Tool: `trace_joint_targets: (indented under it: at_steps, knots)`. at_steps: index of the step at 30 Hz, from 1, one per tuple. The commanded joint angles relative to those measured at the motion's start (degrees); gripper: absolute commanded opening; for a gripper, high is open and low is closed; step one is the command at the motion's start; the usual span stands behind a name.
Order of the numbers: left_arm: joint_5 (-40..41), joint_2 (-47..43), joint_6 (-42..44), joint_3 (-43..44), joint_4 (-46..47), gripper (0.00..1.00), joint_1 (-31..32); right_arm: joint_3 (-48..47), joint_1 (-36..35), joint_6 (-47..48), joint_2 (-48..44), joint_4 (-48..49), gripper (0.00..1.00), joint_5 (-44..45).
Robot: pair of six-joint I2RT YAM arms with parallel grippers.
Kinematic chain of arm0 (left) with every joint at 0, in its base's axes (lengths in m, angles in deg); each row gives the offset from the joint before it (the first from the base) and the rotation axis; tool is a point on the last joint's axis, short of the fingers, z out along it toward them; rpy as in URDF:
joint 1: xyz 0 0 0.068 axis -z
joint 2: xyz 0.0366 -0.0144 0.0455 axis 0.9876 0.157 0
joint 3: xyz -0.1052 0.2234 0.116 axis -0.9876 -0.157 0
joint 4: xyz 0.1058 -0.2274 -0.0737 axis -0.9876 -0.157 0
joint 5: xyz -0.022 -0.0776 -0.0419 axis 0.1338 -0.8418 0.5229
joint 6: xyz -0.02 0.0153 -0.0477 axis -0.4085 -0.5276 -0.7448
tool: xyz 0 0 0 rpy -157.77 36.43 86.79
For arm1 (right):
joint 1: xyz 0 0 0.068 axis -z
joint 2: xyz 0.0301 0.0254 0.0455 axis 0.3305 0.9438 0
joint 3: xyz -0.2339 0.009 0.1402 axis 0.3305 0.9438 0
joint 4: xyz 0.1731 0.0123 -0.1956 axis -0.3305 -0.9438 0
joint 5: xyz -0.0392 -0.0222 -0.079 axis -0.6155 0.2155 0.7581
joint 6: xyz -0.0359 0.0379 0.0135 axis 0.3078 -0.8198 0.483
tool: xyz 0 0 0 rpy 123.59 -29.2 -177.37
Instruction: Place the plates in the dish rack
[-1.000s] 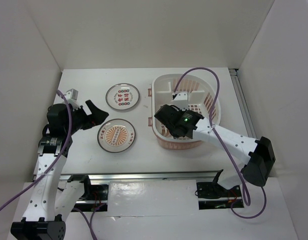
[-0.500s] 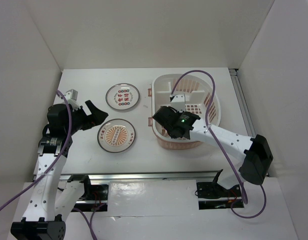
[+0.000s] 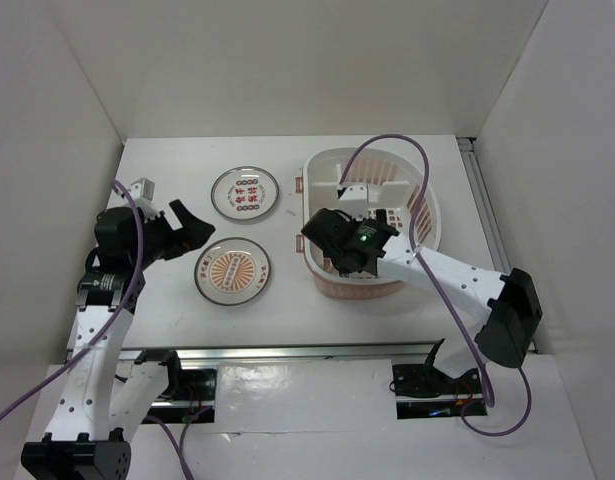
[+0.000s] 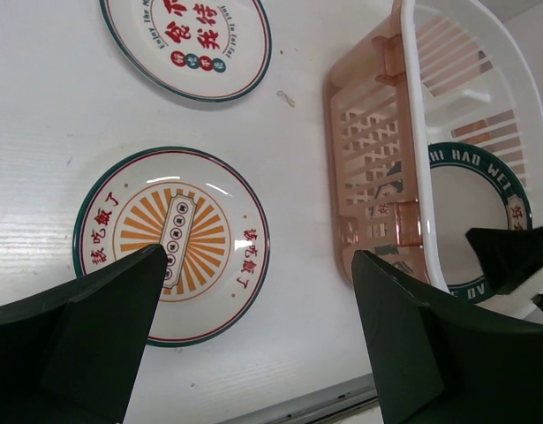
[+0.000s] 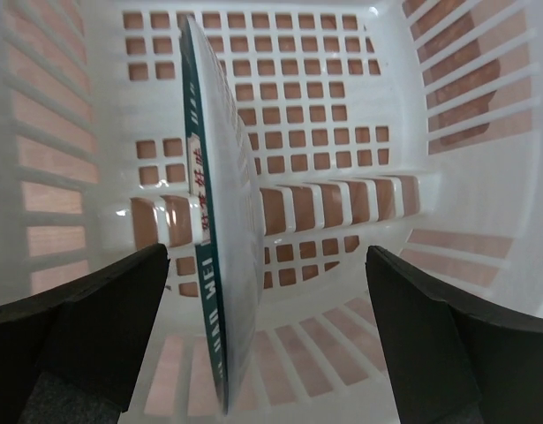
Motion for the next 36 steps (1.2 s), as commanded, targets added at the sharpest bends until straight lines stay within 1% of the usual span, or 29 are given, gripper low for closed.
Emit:
trace_joint_targets:
  at_steps: [1, 3, 5, 6, 7, 8, 9, 10, 11, 12, 13, 14, 15, 16, 17, 20, 22, 23, 27, 31, 33, 36]
  knots:
    - [2.14, 1.95, -2.01, 0.28, 1.34, 1.0, 0.13, -6.77, -1.61, -2.81, -1.21, -5.33, 1.0, 6.82]
    - [2.14, 5.54, -4.3, 0.28, 1.34, 1.0, -0.39, -9.94, -2.14, -2.81, -1.83, -6.93, 1.0, 8.76]
    - [2.93, 8.28, -8.34, -0.42, 2.65, 1.0, -0.39, -10.65, -3.62, -0.02, -4.2, -5.19, 1.0, 10.53]
    - [2.93, 9.51, -10.01, -1.38, 6.92, 1.0, -0.39, -10.65, -3.63, 1.74, -5.33, -3.44, 1.0, 11.05]
    - [2.93, 12.13, -11.07, -2.18, 9.84, 1.0, -0.92, -9.52, -5.02, 6.72, -8.22, -1.07, 1.0, 10.53]
    - [2.93, 13.9, -12.99, -3.49, 12.82, 1.0, -0.92, -8.12, -5.65, 9.46, -10.16, 5.56, 1.0, 8.27]
    - [1.71, 15.92, -13.88, -3.5, 17.47, 1.0, -2.23, -5.14, -5.65, 11.4, -12.18, 8.67, 1.0, 6.68]
    - [-0.39, 18.29, -14.67, -3.5, 19.51, 1.0, -5.02, -3.9, -6.35, 12.9, -15.94, 11.23, 1.0, 4.57]
    - [-1.45, 23.36, -16.33, -3.5, 21.01, 1.0, -6.36, -2.66, -6.36, 15.79, -17.55, 15.26, 1.0, 0.37]
    - [-1.98, 25.84, -16.35, -3.5, 22.77, 1.0, -7.68, -1.09, -6.36, 16.69, -18.78, 16.34, 1.0, -1.06]
    - [-1.99, 28.04, -17.05, -2.89, 26.09, 1.0, -8.73, -1.07, -6.96, 17.39, -19.66, 16.35, 1.0, -2.2]
    - [-4.25, 30.24, -17.66, -2.89, 28.21, 1.0, -11.7, -0.55, -6.97, 18.71, -20.19, 16.87, 1.0, -3.09]
    - [-5.84, 34.35, -19.24, -3.41, 30.5, 1.0, -13.3, -0.54, -7.67, 18.72, -20.72, 15.84, 1.0, -3.97]
    - [-7.25, 36.39, -20.38, -3.41, 32.52, 1.0, -14.71, -0.54, -7.67, 19.24, -20.73, 15.3, 1.0, -3.97]
    - [-10.05, 38.42, -21.35, -3.94, 36.89, 1.0, -16.72, -0.54, -8.28, 19.77, -20.73, 15.3, 1.0, -4.84]
    - [-13.23, 45.71, -24.61, -3.94, 42.45, 1.0, -17.27, -0.54, -9.43, 20.56, -22.3, 14.77, 1.0, -6.52]
    - [-11.75, 48.53, -24.61, -1.4, 43.53, 1.0, -15.87, 0.07, -9.43, 21.17, -23.19, 16.35, 1.0, -8.1]
    - [-10.35, 51.33, -24.0, -0.35, 43.53, 1.0, -14.47, 0.07, -9.95, 21.18, -23.88, 17.14, 1.0, -8.8]
    - [-10.34, 58.9, -23.21, 5.88, 43.62, 1.0, -12.44, 0.07, -9.96, 21.79, -23.89, 17.14, 1.0, -10.21]
    - [-10.16, 66.02, -21.54, 11.25, 43.62, 0.97, -11.12, 0.69, -9.96, 22.32, -24.42, 18.28, 1.0, -11.44]
    - [-10.16, 68.48, -21.54, 13.28, 42.21, 0.96, -10.41, 0.69, -9.96, 22.84, -24.42, 18.29, 1.0, -11.97]
    - [-7.36, 71.91, -20.75, 16.62, 40.11, 0.94, -8.23, 0.69, -10.49, 23.37, -23.28, 18.99, 1.0, -11.97]
